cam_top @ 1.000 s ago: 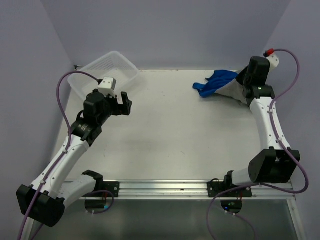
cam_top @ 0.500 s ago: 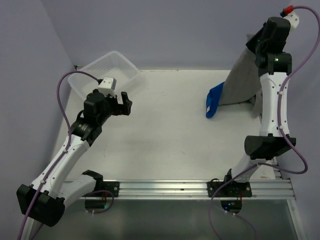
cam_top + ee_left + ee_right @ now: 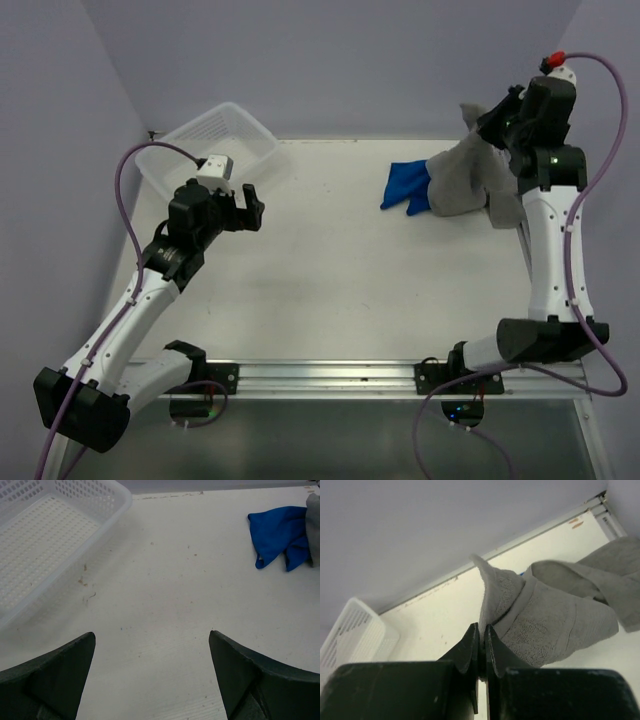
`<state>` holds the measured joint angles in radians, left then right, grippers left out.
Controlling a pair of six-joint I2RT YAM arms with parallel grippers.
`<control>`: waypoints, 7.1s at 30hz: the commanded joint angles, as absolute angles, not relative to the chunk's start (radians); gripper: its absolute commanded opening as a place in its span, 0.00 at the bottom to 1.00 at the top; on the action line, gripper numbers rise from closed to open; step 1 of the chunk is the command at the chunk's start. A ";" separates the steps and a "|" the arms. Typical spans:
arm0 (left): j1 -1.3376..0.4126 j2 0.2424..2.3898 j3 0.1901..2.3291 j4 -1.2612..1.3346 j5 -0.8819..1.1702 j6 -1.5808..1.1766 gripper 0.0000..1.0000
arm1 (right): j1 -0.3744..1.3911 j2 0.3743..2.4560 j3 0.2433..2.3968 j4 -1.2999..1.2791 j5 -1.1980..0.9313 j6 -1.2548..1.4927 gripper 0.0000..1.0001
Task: Roll the towels
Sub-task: Move the towel to the center of the board, then flatten the towel
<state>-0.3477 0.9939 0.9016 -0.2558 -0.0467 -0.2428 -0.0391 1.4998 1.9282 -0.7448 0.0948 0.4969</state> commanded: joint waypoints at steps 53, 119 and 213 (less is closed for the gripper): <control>-0.739 1.609 0.997 -0.060 0.040 -0.403 0.76 | 0.327 2.279 2.021 -0.609 0.265 0.253 0.63; -0.383 1.313 0.581 -0.279 -0.307 -0.862 0.00 | 0.186 1.969 2.253 -0.405 0.748 0.126 0.00; -0.511 1.914 1.322 -0.575 -0.374 -0.874 0.55 | 0.460 0.962 0.505 -0.425 0.121 0.505 0.40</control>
